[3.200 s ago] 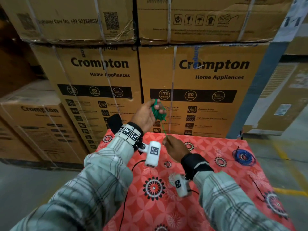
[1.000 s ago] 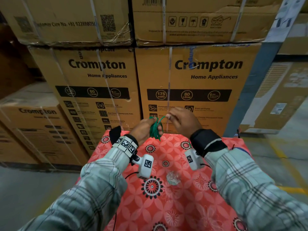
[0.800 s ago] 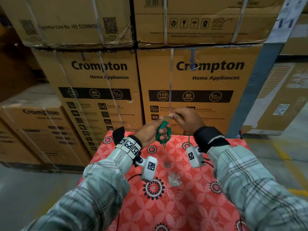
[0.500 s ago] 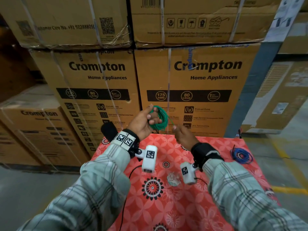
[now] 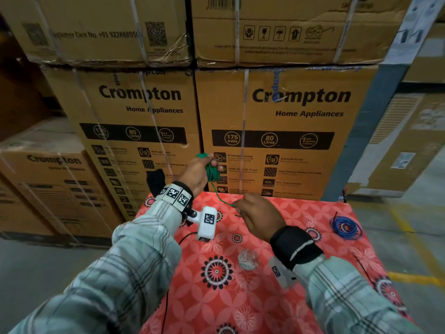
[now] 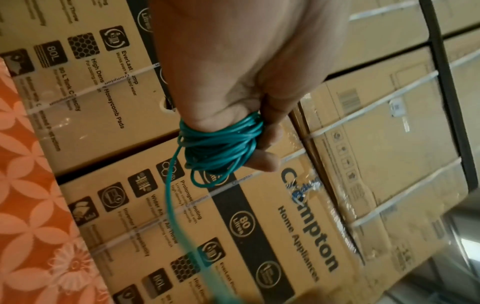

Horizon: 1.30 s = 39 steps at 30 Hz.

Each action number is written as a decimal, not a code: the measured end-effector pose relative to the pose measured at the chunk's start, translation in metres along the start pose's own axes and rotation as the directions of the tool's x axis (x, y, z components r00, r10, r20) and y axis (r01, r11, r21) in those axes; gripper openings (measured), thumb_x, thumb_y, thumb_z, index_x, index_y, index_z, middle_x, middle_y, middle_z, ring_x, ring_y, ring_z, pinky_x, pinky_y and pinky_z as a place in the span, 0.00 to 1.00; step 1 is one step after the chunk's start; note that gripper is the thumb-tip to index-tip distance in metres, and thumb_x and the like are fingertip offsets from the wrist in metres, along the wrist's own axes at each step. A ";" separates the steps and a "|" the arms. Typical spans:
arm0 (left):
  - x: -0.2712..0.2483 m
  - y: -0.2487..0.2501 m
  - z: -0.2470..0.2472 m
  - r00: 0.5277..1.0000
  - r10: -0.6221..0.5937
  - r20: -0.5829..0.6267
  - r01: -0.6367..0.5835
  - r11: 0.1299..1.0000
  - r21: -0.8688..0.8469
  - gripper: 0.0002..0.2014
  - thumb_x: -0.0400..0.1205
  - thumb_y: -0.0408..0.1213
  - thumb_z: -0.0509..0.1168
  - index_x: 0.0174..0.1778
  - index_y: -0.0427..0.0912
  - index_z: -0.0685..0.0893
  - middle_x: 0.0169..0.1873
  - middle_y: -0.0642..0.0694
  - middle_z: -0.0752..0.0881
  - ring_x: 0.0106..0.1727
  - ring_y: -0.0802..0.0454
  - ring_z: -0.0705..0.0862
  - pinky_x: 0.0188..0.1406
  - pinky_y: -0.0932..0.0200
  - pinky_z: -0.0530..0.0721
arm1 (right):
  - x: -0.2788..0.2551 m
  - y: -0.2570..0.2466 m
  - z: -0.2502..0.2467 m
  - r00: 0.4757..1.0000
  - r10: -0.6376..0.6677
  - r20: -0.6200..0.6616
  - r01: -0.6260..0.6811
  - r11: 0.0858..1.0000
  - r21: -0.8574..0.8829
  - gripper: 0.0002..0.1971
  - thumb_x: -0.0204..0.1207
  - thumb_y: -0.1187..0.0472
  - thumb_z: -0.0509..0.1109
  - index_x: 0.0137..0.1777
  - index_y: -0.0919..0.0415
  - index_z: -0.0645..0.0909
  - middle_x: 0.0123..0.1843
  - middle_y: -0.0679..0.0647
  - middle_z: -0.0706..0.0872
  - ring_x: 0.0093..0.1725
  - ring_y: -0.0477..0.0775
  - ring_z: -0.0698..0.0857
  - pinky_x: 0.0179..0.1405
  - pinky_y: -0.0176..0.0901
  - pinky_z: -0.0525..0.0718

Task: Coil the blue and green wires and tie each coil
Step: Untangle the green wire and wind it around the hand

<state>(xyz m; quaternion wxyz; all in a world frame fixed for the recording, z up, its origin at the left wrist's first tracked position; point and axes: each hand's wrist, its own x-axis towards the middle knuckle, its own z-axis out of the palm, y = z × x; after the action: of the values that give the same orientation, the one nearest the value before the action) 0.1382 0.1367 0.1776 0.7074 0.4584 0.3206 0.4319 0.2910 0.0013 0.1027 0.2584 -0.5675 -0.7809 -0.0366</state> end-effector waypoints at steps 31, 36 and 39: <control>-0.042 -0.040 0.019 0.936 -0.201 0.289 0.238 0.966 -0.098 0.16 0.84 0.44 0.58 0.29 0.47 0.73 0.12 0.56 0.61 0.12 0.57 0.60 0.36 0.60 0.75 | 0.016 0.007 -0.025 0.817 0.517 0.254 -0.476 0.357 0.804 0.22 0.88 0.47 0.51 0.58 0.61 0.83 0.44 0.59 0.82 0.40 0.52 0.78 0.41 0.46 0.77; -0.039 -0.048 0.016 0.937 -0.205 0.281 0.246 0.962 -0.117 0.14 0.78 0.46 0.64 0.28 0.48 0.75 0.12 0.55 0.62 0.11 0.59 0.60 0.31 0.62 0.61 | 0.016 0.001 -0.024 0.854 0.462 0.238 -0.422 0.350 0.836 0.29 0.80 0.33 0.55 0.58 0.57 0.83 0.44 0.61 0.80 0.41 0.57 0.75 0.41 0.50 0.74; -0.043 -0.046 0.018 0.931 -0.207 0.301 0.252 0.960 -0.121 0.17 0.83 0.44 0.58 0.27 0.47 0.74 0.11 0.56 0.62 0.10 0.59 0.61 0.32 0.63 0.69 | 0.015 0.002 -0.022 0.886 0.424 0.187 -0.362 0.382 0.851 0.25 0.78 0.35 0.62 0.57 0.55 0.84 0.42 0.62 0.78 0.41 0.57 0.75 0.41 0.51 0.74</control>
<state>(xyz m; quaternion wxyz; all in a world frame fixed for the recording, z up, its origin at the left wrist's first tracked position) 0.1497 0.0818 0.1441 0.8259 0.4178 0.2317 0.2995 0.2974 0.0075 0.1276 0.5329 -0.5249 -0.5248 0.4063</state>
